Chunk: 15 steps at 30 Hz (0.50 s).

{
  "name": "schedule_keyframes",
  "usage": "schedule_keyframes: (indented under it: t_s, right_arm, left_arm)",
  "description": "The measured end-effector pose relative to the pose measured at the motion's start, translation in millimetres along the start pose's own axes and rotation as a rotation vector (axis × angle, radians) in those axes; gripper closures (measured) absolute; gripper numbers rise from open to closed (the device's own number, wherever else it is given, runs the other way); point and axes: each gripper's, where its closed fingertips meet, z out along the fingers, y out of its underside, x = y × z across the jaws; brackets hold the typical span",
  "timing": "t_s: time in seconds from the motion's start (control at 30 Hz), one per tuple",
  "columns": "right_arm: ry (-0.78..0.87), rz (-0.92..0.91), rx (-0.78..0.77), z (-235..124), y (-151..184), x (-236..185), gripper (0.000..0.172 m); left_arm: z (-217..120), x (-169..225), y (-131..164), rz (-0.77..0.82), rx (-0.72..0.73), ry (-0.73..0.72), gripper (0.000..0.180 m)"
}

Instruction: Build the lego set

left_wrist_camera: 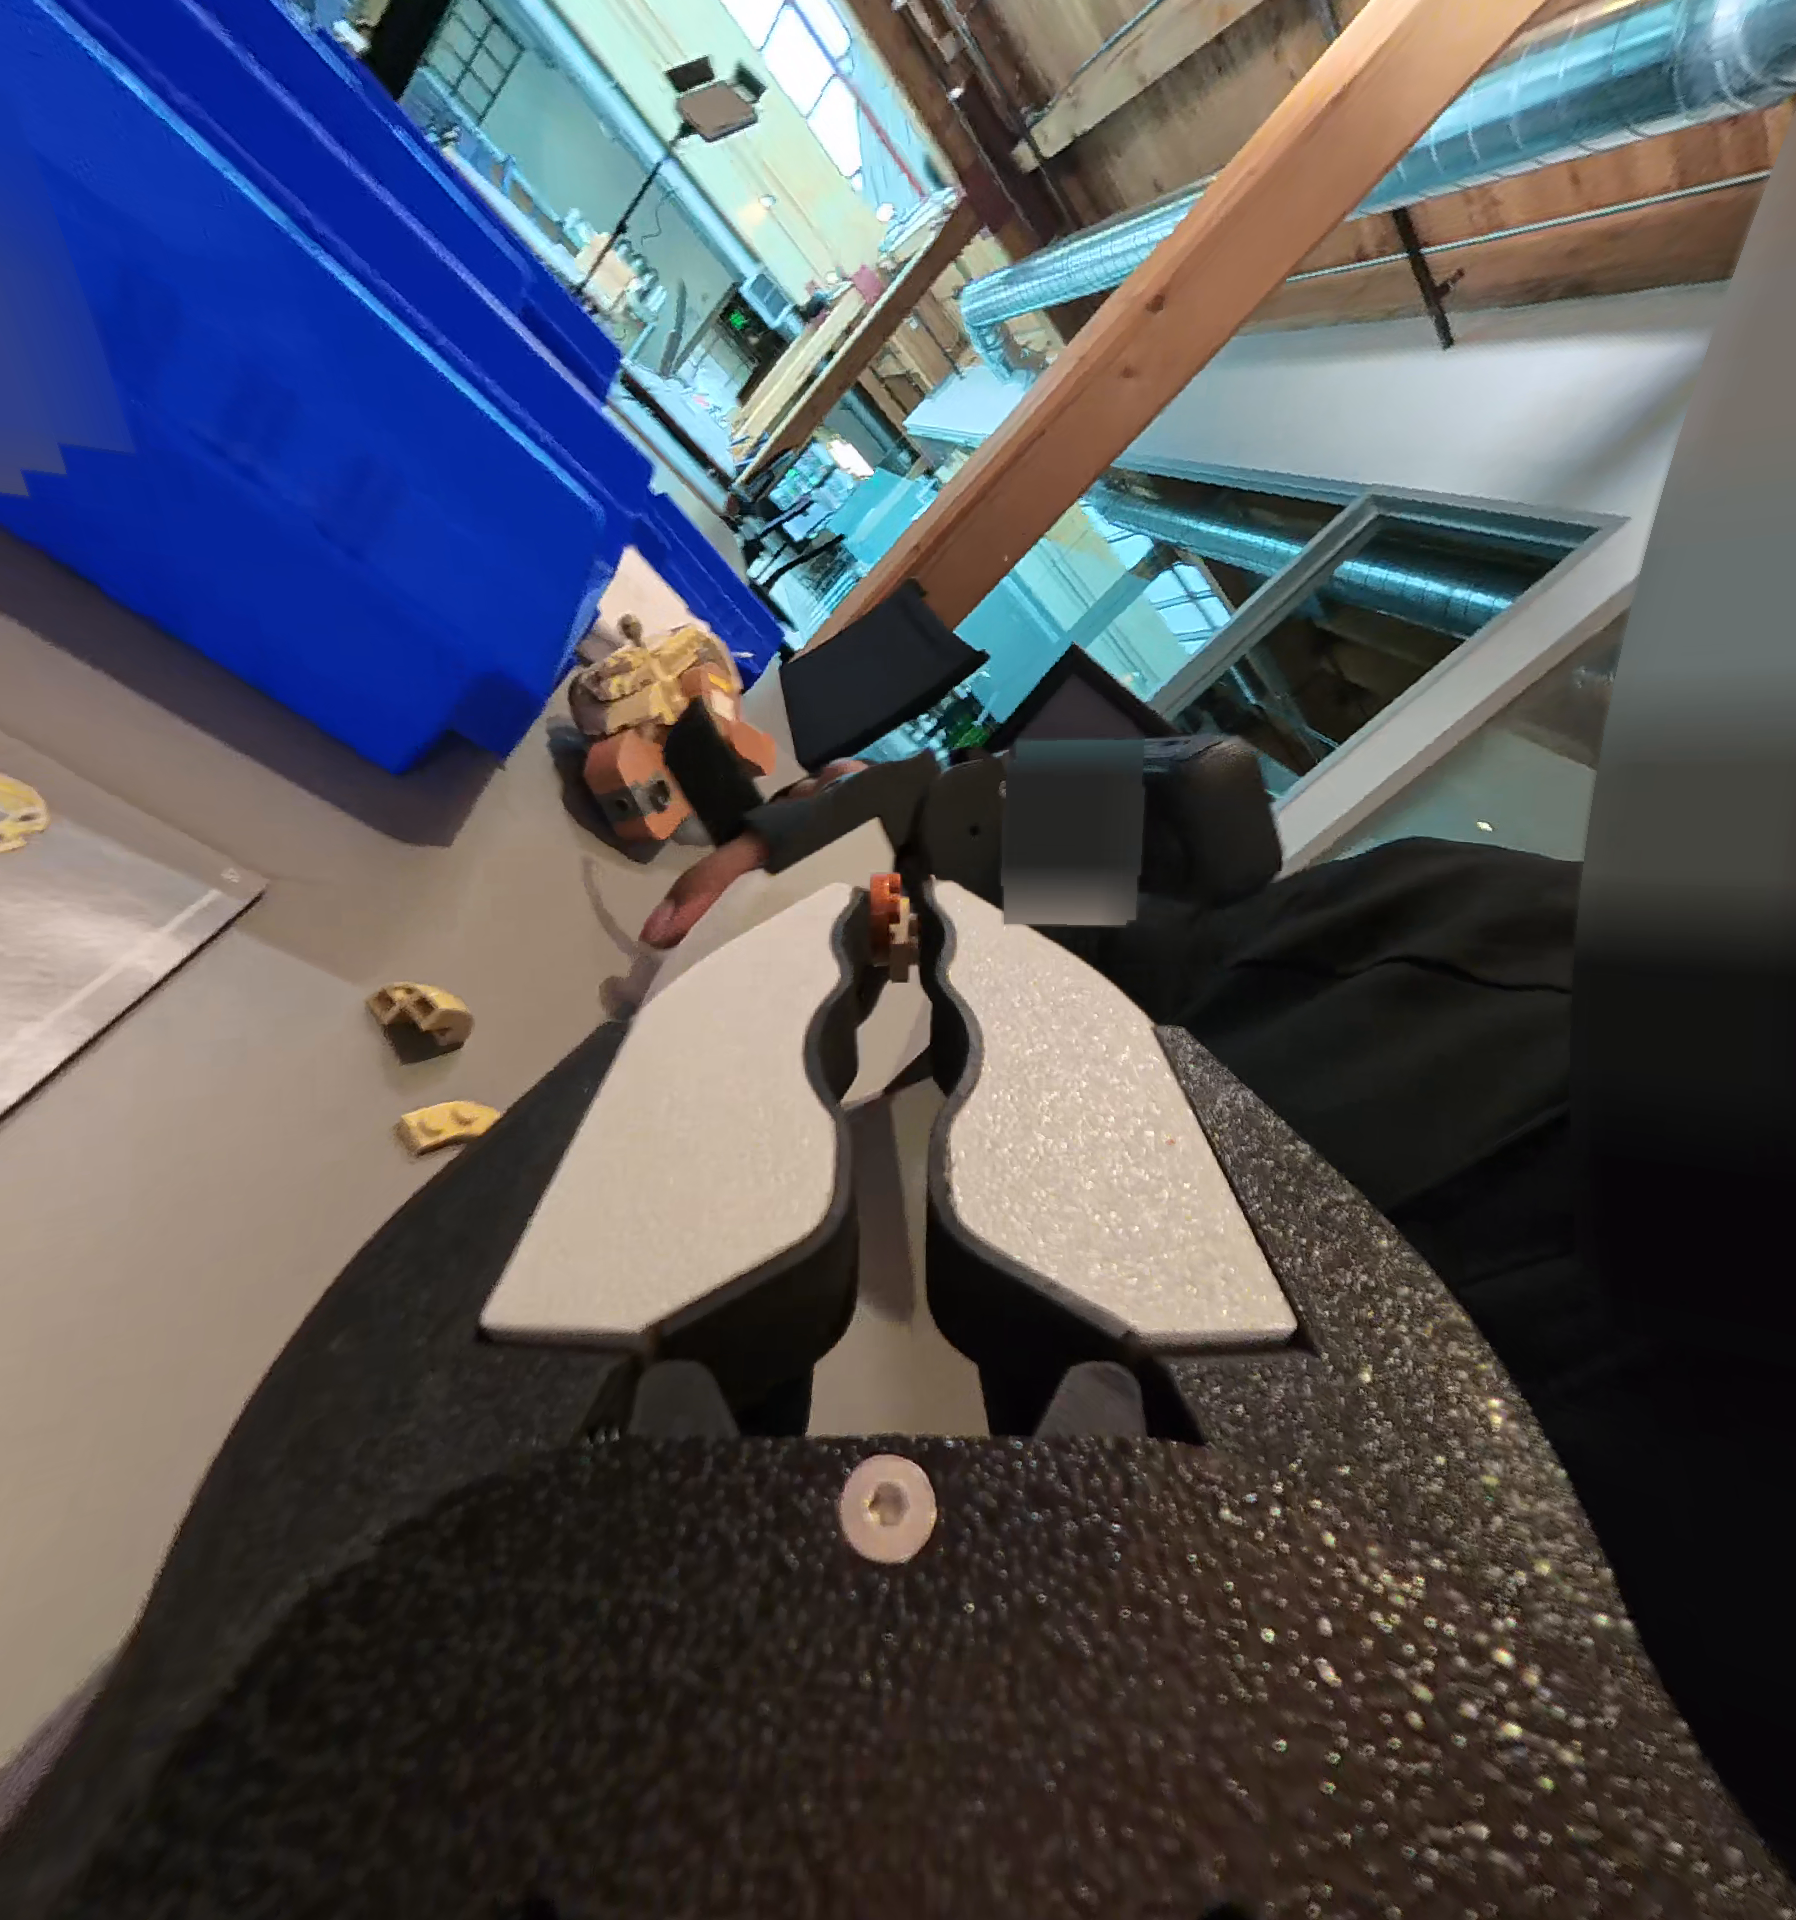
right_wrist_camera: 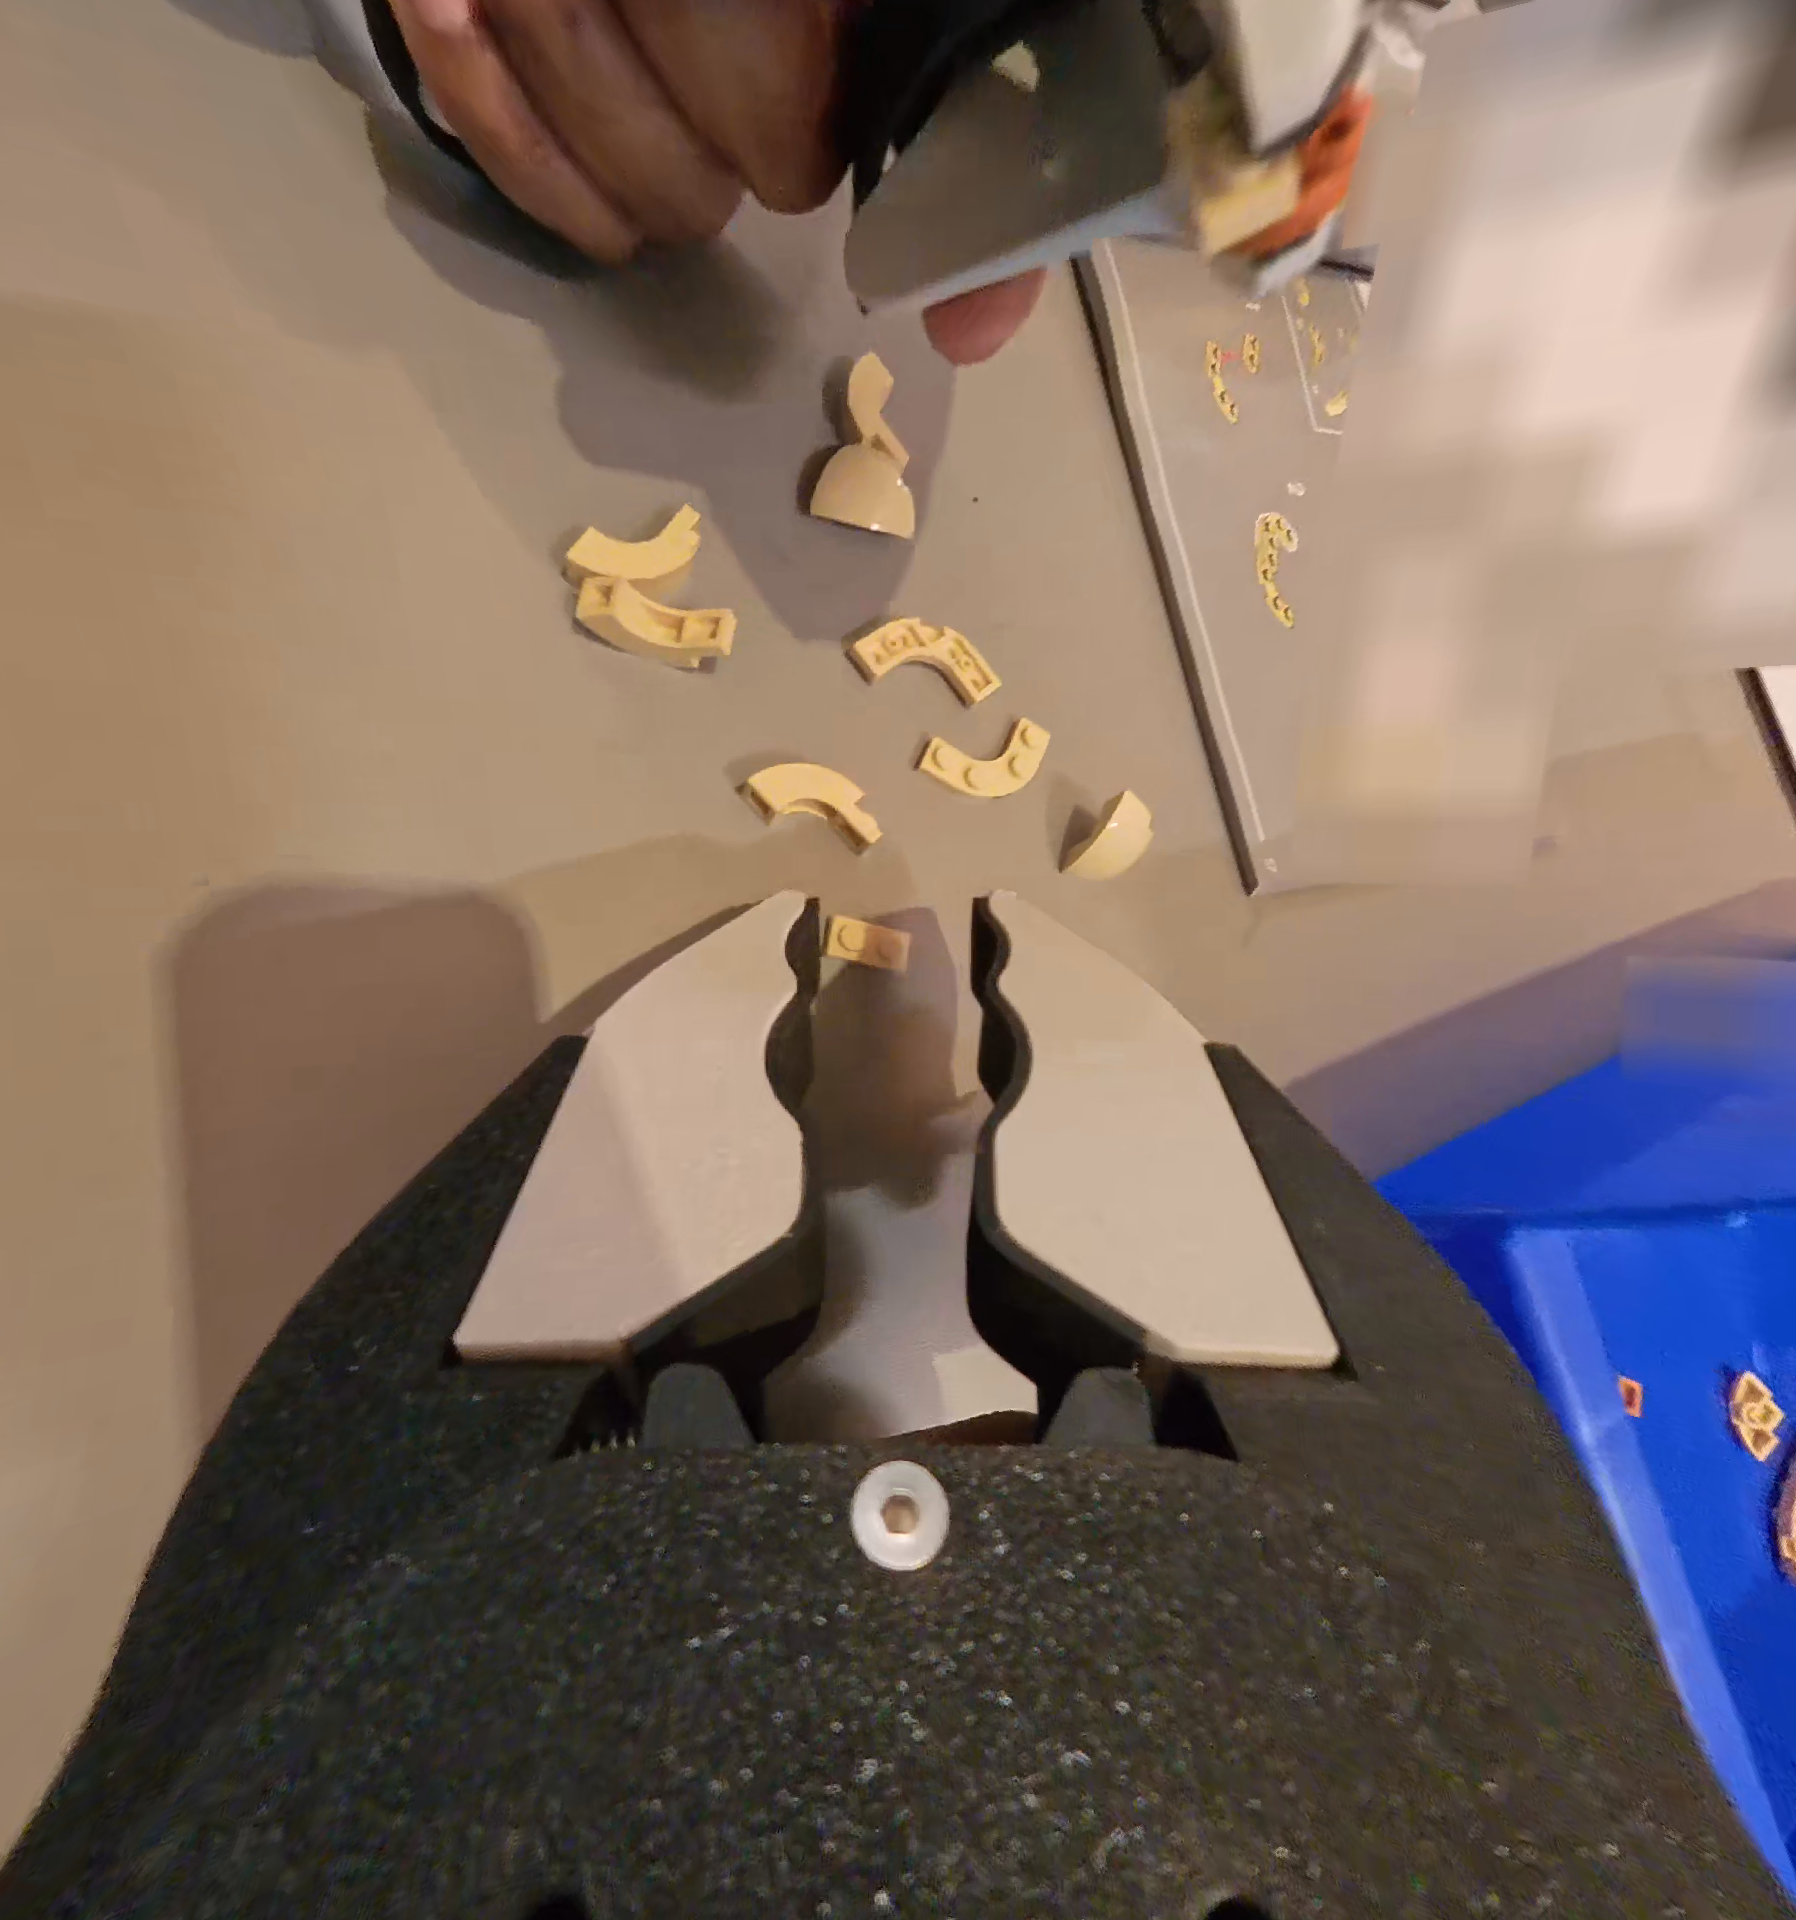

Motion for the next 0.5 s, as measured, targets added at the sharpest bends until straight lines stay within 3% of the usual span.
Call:
schedule_keyframes:
  t_s: [0.27, 0.5]
  right_arm:
    - [-0.002, -0.018, 0.048, -14, -20, 28, 0.142]
    - [-0.131, -0.071, -0.012, 13, -10, 8, 0.14]
  left_arm:
    - [-22, -22, -9, 0.052, -0.031, -0.206, 0.173]
    - [-24, -32, -2, 0.017, -0.068, -0.259, 0.173]
